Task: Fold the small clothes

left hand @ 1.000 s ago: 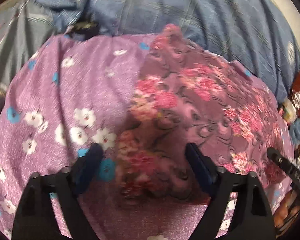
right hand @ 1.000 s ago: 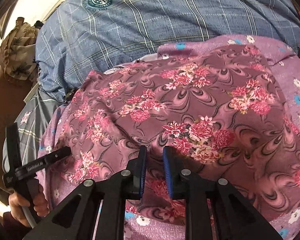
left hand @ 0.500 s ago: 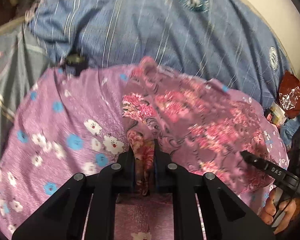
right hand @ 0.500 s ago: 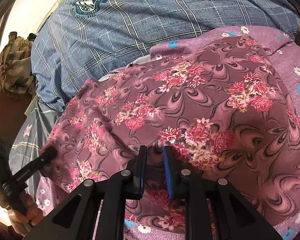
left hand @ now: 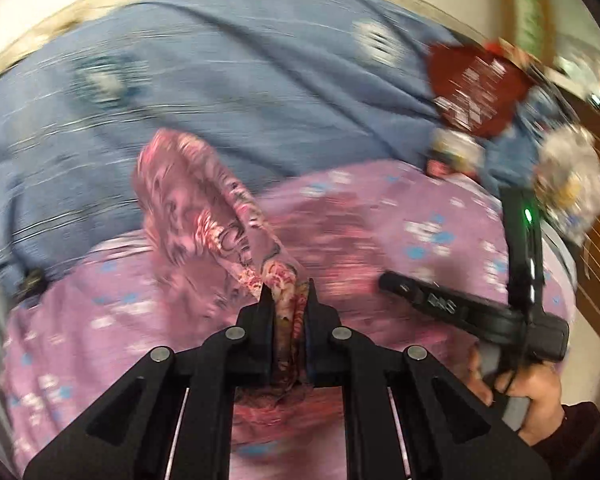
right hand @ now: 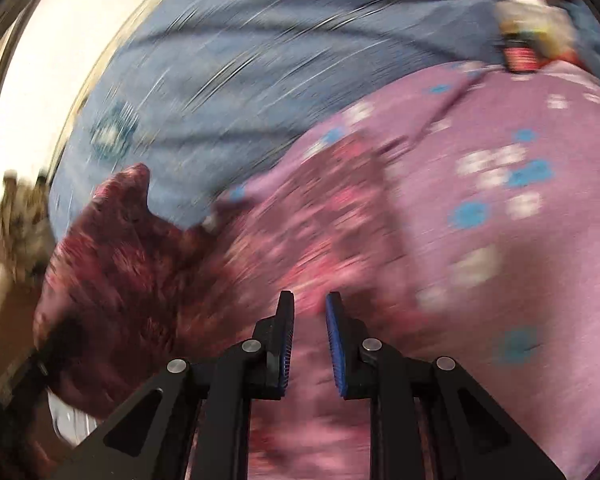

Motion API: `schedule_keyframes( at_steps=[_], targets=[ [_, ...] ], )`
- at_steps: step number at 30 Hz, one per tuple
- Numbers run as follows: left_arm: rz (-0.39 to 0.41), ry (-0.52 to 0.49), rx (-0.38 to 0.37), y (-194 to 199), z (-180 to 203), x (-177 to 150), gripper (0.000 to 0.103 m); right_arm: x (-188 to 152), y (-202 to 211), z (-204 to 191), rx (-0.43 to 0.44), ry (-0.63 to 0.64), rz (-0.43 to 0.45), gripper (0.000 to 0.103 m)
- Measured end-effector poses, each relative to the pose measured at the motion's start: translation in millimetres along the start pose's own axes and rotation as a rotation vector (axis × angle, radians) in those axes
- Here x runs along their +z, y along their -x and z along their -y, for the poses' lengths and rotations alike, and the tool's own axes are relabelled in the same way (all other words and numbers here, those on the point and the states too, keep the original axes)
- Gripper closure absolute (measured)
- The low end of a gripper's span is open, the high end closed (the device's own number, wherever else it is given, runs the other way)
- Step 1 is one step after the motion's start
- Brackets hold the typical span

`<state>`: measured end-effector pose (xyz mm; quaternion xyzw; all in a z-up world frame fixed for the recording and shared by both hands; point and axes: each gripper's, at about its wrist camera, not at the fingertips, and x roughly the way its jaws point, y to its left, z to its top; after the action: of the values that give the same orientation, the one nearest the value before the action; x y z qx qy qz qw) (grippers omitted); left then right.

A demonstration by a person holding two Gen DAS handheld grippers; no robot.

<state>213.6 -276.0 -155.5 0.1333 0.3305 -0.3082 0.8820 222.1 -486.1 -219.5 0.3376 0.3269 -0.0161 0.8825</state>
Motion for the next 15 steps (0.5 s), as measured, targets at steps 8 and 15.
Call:
schedule_keyframes(
  at_steps=[8, 15],
  targets=[
    [-0.135, -0.057, -0.230, -74.0, 93.6, -18.2, 0.090, 37.4, 32.8, 91.4, -0.072, -0.192, 0.082, 0.072],
    [0.138, -0.045, -0.142, 18.0, 27.4, -26.4, 0.019, 33.8, 28.8, 60.0, 0.019, -0.125, 0.061, 0.052]
  ],
)
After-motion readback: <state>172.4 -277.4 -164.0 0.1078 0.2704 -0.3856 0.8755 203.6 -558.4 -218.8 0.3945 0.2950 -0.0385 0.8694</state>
